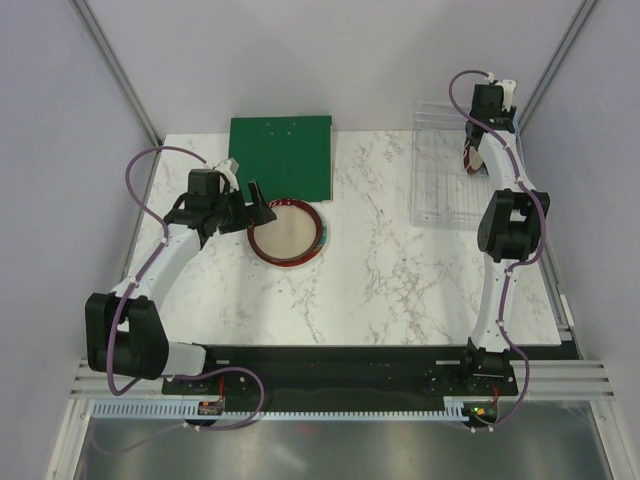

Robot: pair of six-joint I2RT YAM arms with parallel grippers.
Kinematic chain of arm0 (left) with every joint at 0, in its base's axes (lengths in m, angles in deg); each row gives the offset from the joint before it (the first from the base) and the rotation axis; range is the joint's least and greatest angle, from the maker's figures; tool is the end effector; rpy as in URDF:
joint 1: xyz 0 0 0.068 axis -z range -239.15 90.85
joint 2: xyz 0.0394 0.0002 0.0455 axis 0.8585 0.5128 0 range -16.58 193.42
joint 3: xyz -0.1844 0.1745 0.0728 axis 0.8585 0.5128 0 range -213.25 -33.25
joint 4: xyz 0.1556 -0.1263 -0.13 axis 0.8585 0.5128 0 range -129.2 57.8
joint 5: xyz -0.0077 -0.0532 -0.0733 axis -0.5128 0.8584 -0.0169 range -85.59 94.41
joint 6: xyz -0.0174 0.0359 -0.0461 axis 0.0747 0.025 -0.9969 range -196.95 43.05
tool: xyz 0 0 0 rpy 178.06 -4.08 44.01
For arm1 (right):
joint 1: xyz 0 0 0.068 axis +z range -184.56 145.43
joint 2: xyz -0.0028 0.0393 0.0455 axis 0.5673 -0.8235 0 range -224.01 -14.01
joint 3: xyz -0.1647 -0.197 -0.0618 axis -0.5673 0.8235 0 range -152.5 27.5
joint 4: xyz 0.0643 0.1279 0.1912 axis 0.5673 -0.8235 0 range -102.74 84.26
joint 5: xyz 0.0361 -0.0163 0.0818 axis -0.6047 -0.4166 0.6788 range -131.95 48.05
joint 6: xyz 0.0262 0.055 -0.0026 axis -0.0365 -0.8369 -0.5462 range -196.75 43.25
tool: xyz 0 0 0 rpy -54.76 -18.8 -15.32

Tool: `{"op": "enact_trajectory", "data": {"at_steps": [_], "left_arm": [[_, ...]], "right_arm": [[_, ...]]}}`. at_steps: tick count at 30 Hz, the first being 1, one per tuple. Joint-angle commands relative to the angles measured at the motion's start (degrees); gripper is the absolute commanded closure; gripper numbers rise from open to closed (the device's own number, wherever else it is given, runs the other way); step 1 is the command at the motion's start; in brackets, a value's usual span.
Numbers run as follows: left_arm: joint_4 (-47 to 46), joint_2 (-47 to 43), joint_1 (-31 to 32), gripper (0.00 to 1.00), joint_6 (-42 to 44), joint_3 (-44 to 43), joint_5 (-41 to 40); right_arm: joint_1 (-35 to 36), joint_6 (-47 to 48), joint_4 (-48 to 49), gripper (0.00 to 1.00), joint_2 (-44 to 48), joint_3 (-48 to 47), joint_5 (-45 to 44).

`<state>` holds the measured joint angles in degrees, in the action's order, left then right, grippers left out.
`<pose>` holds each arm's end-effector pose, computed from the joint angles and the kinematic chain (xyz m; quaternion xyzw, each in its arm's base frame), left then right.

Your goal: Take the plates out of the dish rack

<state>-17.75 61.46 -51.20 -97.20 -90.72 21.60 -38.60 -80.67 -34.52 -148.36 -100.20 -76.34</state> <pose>0.2777 -0.0524 0.2629 -0.0364 0.9047 -0.2304 0.3566 0.5121 -0.0619 0.2652 0.1941 0.8375 -0.2632 0.4377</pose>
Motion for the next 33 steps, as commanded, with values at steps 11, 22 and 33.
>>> {"op": "enact_trajectory", "data": {"at_steps": [11, 22, 33], "left_arm": [[-2.6, 0.6, 1.5, 0.00, 0.0, -1.2, 0.9], [-2.7, -0.3, 2.3, 0.00, -0.6, -0.7, 0.8], [-2.7, -1.8, 2.6, 0.00, -0.9, 0.7, 1.6]], "right_arm": [[-0.5, 0.3, 4.8, 1.00, 0.2, -2.4, 2.5], [1.7, 5.6, 15.7, 1.00, 12.7, 9.0, -14.1], [2.4, 7.4, 16.4, 1.00, 16.9, 10.0, -14.9]]}}
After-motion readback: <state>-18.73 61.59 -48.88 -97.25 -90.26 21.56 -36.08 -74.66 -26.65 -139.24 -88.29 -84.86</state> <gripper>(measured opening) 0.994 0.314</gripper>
